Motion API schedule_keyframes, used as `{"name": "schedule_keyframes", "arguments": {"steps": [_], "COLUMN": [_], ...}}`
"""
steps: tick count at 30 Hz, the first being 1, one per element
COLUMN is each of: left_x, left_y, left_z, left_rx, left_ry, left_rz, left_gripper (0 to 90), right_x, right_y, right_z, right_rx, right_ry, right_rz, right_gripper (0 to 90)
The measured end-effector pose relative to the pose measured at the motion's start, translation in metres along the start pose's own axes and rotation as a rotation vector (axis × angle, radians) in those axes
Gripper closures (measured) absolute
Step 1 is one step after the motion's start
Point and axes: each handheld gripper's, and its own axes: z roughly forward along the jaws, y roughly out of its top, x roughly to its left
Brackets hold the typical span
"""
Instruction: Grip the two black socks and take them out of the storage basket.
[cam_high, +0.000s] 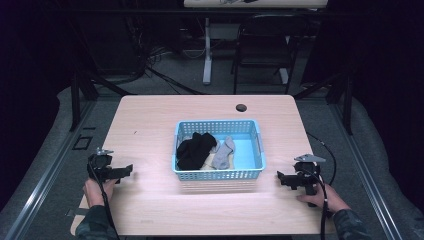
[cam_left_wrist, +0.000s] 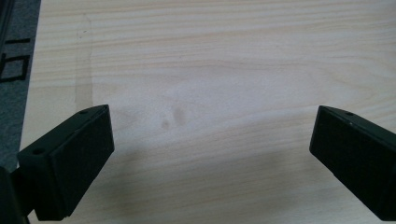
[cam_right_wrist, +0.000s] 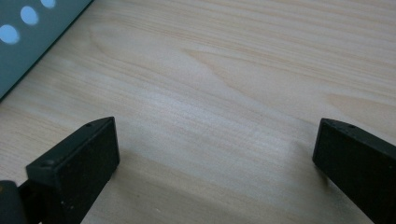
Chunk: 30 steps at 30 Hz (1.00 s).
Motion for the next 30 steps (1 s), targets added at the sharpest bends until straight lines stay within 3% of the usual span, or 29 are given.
{"name": "schedule_keyframes", "arguments": {"steps": [9,17,25,30], "left_x": [-0.009,-0.030,-0.046,-0.056], "left_y": [0.011,0.030,0.043,0.052], "left_z": [-0.011,-0.030,-0.039,-0.046], "left_rx": [0.011,-0.024,-0.025,-0.055], "left_ry": [-0.043,-0.064,-0.081,-0.098], "left_rz": [-0.005,0.040,0.072,0.095], "left_gripper": [0.0,0.0,0.0,0.0], "right_x": [0.000,0.000,0.000,0.001], "right_y": [0.000,0.000,0.000,0.000], "right_z": [0.000,0.000,0.000,0.000], "right_rx": [0.000,0.002,0.002,-0.002], "right_ry": [0.000,-0.002,0.000,-0.002], "right_rz": [0.000,0.002,0.003,0.007], "right_gripper": [0.0,0.0,0.0,0.0]}}
